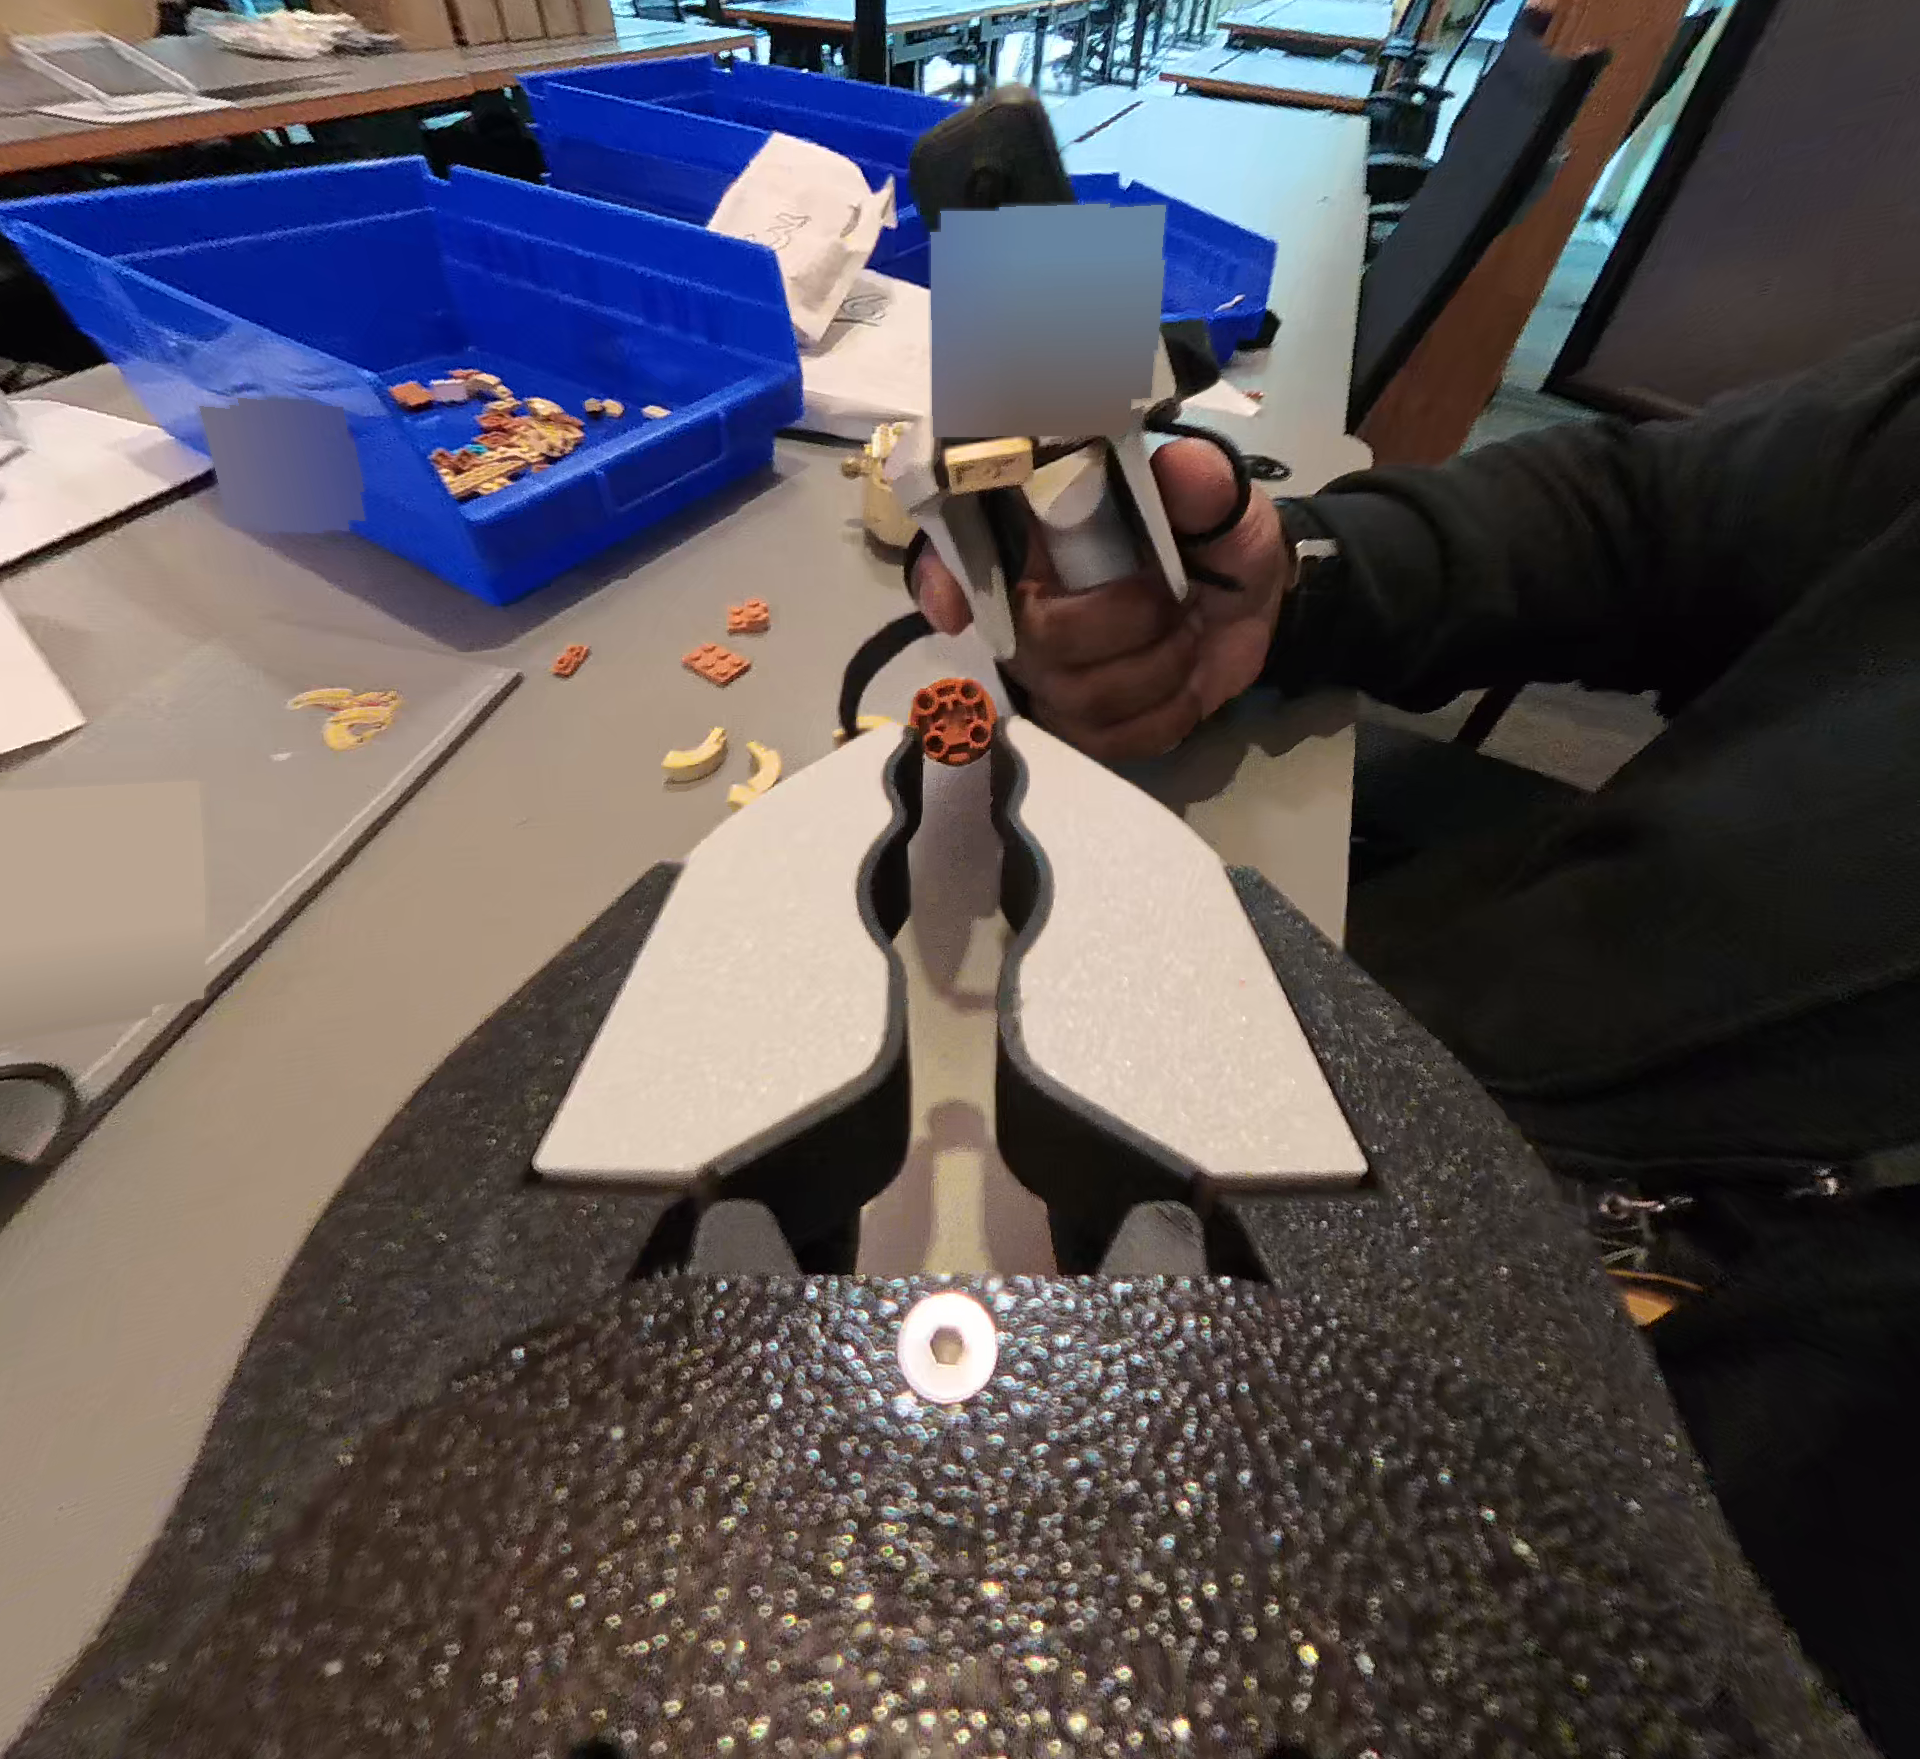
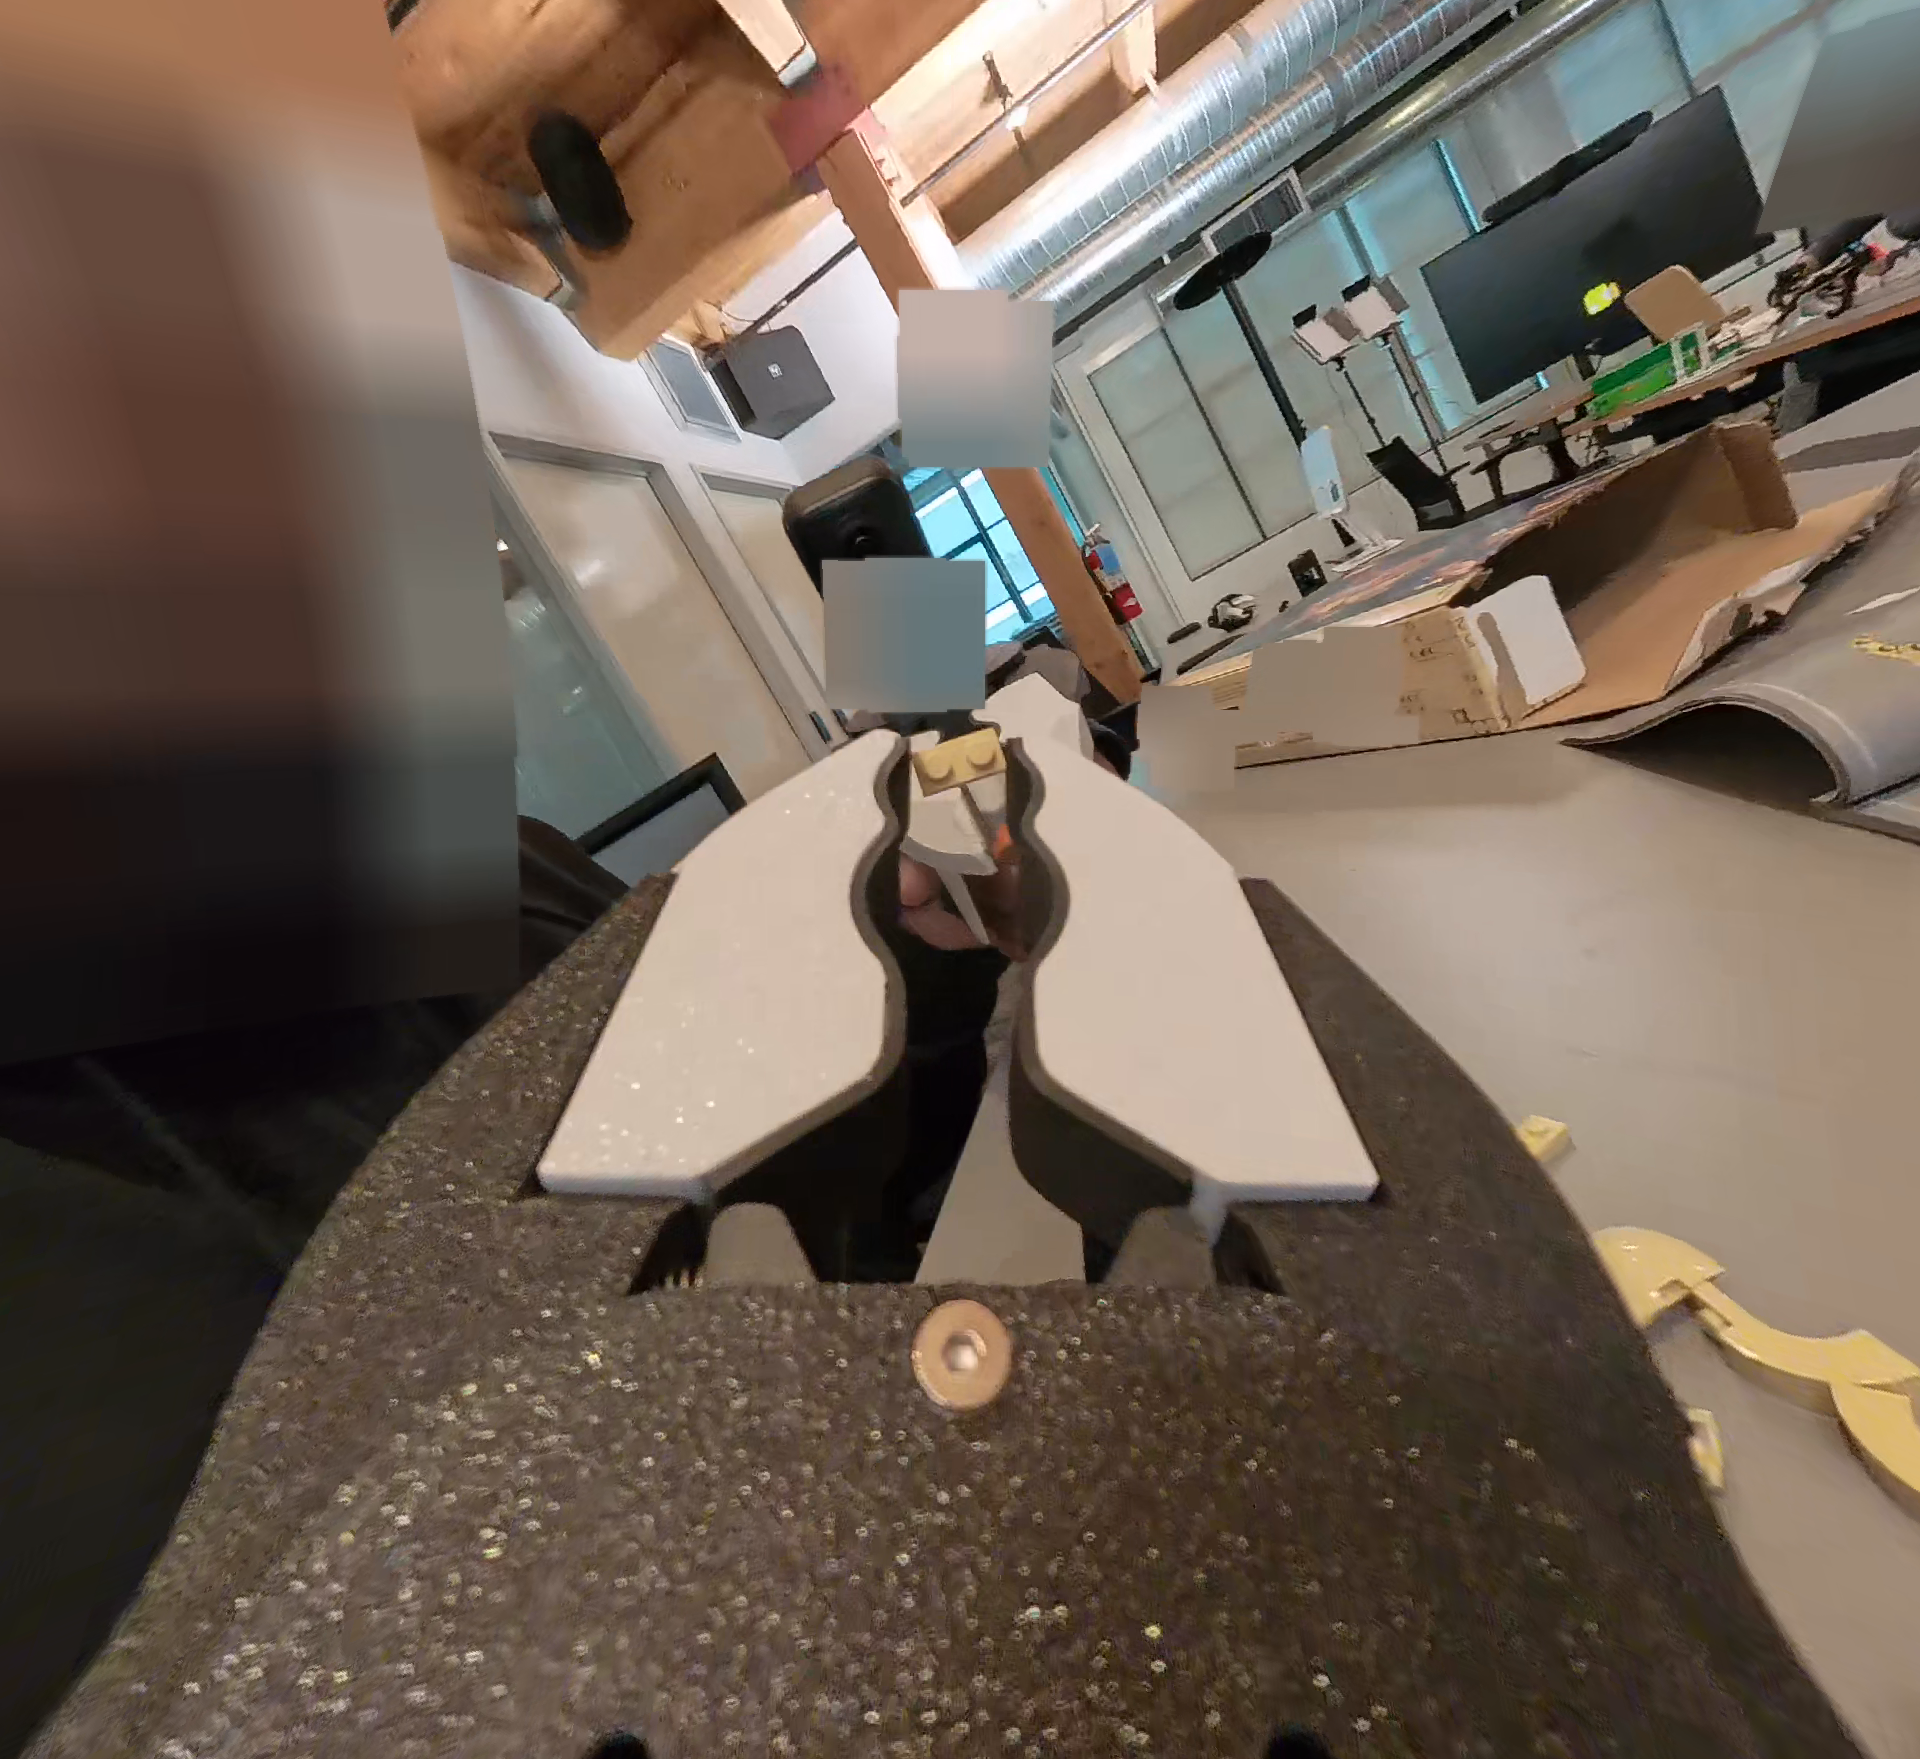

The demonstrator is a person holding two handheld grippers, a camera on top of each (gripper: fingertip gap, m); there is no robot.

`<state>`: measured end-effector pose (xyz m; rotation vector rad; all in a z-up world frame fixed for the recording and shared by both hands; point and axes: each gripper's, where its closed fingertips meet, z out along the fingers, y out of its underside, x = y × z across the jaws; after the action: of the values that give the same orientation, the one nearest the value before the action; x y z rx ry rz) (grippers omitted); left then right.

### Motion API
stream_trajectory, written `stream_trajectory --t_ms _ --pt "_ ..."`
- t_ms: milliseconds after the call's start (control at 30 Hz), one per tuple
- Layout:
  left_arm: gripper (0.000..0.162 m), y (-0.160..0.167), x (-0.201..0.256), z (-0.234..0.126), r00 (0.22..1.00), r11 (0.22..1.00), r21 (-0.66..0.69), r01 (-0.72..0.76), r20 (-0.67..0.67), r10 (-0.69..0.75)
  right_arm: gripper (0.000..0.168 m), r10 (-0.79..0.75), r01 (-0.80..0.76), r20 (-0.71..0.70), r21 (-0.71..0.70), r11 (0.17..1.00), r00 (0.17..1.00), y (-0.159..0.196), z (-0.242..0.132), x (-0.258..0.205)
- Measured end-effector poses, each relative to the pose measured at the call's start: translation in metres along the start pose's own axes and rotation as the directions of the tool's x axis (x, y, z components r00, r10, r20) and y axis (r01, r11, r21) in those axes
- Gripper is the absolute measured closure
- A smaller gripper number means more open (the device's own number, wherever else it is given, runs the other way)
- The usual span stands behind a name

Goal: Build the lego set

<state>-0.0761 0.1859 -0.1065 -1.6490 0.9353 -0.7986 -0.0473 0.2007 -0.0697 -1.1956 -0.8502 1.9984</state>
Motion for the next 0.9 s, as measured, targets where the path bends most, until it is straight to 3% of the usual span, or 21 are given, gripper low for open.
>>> stream_trajectory --t_ms 267,433,533,700,900 --pt "0.15 -0.002 0.003 0.005 1.0 1.0 -0.02 0.007 -0.014 -0.007 0.152 0.007 -0.007 0.0 -0.019 1.0 1.0 0.004 0.003 0.001" --pt "0.15 0.006 0.0 0.003 0.997 0.994 -0.086 -0.06 0.041 0.063 0.151 -0.16 0.136 -0.115 -0.19 0.972 0.98 0.02 0.008 0.01" --pt "0.15 0.011 -0.001 0.001 0.99 0.984 -0.143 -0.108 0.072 0.119 0.151 -0.328 0.259 -0.163 -0.341 0.904 0.93 0.03 0.011 0.014" --pt "0.15 0.021 -0.001 0.0 0.971 0.947 -0.262 -0.188 0.096 0.219 0.151 -0.555 0.408 -0.114 -0.561 0.721 0.824 0.045 0.013 0.013" --pt "0.15 0.031 0.007 0.003 0.965 0.916 -0.325 -0.234 0.037 0.259 0.151 -0.63 0.446 -0.023 -0.687 0.574 0.776 0.053 0.012 0.013"
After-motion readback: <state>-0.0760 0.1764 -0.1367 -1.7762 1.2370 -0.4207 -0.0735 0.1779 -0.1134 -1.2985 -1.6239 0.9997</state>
